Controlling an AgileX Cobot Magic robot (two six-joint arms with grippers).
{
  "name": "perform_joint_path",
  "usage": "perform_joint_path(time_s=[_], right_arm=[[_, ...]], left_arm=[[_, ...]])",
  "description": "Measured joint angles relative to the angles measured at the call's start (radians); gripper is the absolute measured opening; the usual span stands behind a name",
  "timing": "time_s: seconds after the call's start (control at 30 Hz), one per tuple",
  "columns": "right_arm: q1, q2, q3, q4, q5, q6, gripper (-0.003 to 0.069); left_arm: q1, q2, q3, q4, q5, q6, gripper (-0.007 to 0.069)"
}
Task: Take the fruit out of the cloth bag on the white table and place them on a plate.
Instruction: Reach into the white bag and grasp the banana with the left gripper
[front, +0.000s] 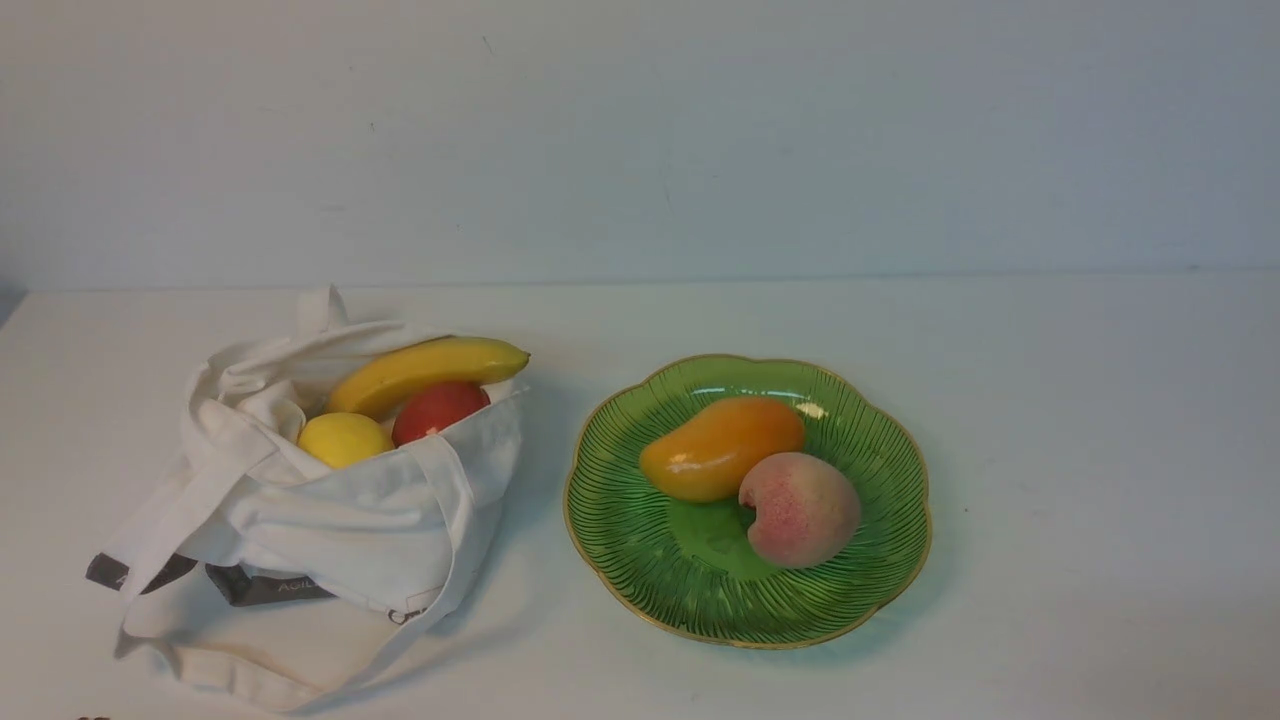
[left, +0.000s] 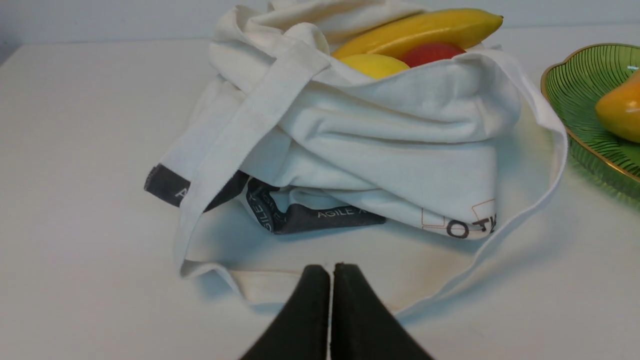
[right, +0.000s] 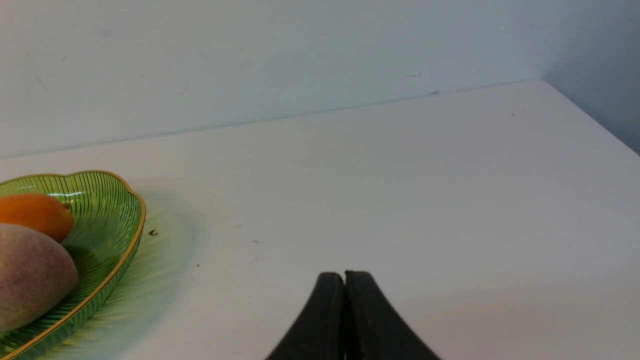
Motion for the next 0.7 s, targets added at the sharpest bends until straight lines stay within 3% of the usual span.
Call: perform_joint_path(time_s=[0.1,0.23,0.47,0.57,0.7], right_arm=[[0.0,0.0,0.0,0.0,0.0,0.002,-0.0015],[0.0,0.0,0.0,0.0,0.0,0.002,-0.0015],[0.0,0.0,0.0,0.0,0.0,0.002,-0.0015],[0.0,0.0,0.0,0.0,0.0,0.002,-0.0015],[0.0,0.0,0.0,0.0,0.0,0.002,-0.0015]], left_arm=[[0.0,0.0,0.0,-0.095,-0.052,-0.057,-0.0008],[0.0,0.0,0.0,-0.39,-0.194,-0.177,-0.0008],[0.0,0.0,0.0,-0.697,-0.502,-0.215,-0.0008],[0.0,0.0,-0.037,-0.752,-0.644,-0.243,-0.0008],[0.0,0.006,-0.221,-0.665,-0.599,-0.235,-0.0008]])
